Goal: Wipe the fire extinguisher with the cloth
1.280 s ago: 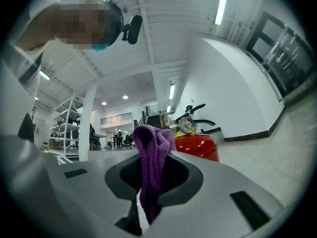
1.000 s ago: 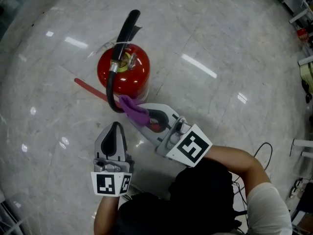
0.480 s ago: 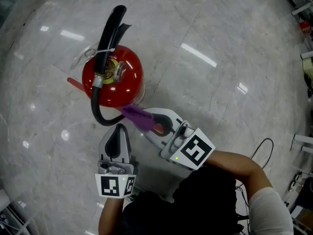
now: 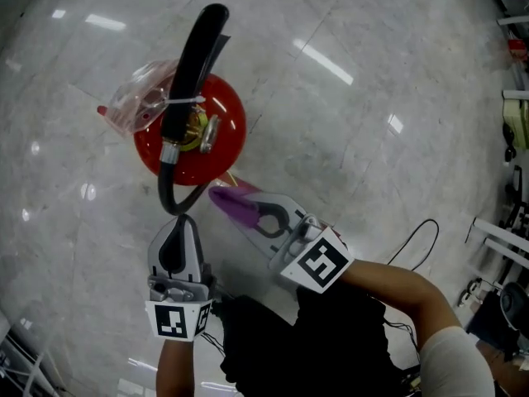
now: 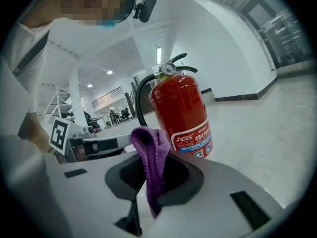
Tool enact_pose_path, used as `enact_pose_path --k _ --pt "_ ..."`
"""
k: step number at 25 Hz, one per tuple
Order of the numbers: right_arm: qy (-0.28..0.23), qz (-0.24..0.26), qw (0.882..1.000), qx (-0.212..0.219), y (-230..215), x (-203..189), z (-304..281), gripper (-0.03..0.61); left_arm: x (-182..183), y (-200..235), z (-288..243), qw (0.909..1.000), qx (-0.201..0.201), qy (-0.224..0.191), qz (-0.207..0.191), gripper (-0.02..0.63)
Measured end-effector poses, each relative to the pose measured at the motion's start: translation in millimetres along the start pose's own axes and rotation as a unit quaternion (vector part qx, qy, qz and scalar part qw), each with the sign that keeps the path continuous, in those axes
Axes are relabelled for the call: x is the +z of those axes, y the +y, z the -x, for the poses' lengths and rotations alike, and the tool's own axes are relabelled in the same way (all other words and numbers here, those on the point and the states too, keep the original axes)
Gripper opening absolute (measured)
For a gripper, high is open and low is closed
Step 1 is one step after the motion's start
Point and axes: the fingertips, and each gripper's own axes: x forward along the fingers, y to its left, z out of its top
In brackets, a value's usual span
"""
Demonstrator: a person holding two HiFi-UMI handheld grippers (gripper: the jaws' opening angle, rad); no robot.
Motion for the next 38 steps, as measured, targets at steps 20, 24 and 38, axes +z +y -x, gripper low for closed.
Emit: enact_pose_path --k 20,24,38 --pt "0.103 -0.005 0.992 -0.069 71 223 126 0.057 263 -81 74 0.9944 0.058 0.045 0.076 0.006" --pt "0.097 -0.018 0.993 -0.067 105 282 144 0.057 317 -98 90 0.9921 0.074 0.052 0.087 0.005" --pt "0.086 -0.059 0.991 -0.089 200 440 237 0.057 506 -164 149 0.9879 0.124 0.037 0.085 0.005"
